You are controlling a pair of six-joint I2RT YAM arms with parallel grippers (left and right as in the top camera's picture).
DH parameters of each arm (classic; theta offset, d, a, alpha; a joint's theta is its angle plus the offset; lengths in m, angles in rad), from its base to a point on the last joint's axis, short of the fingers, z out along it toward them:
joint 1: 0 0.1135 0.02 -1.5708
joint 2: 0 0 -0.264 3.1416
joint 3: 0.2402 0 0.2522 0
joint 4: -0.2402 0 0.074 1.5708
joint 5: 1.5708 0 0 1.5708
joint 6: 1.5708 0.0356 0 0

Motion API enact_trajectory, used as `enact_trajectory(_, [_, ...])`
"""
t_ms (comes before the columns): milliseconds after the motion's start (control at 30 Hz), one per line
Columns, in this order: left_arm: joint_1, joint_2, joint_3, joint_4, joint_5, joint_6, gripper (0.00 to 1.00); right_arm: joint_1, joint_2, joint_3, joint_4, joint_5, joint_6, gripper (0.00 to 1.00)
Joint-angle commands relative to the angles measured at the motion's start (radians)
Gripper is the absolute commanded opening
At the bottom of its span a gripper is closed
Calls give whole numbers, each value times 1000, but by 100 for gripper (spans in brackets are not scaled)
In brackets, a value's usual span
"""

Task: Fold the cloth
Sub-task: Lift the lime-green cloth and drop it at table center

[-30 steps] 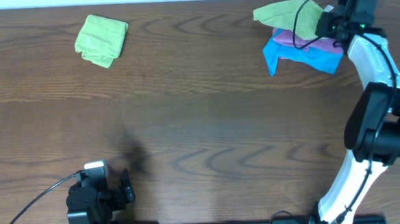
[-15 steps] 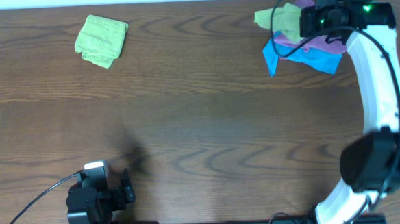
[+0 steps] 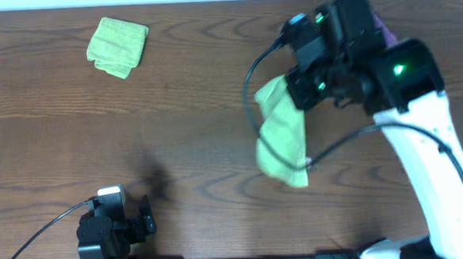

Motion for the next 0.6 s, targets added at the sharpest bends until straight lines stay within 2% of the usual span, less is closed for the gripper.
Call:
enact_trajectory(0, [0,-6,-15,-56,-11,22,96,86,-25,16,-11,-81,43,1])
enact_trajectory(133, [0,-6,-15,-56,-11,22,95,165,-19,7,-8,-99,55,1])
enact_trajectory(267, [0,-6,-15,-56,-12,22,95,157,4,-52,35,-42,56,1])
enact_trajectory(400, [0,-6,-15,-56,-11,22,95,65,54,-195,190,86,56,1])
enact_trajectory(467, [0,-6,-15,-56,-11,22,95,-28,100,-287,355,212,119,4])
enact_trajectory(533, [0,-6,-15,-56,-11,22,95,-111,146,-324,460,328,209,51])
enact_trajectory(567, [0,-6,-15,-56,-11,22,95,-150,164,-320,473,344,251,55])
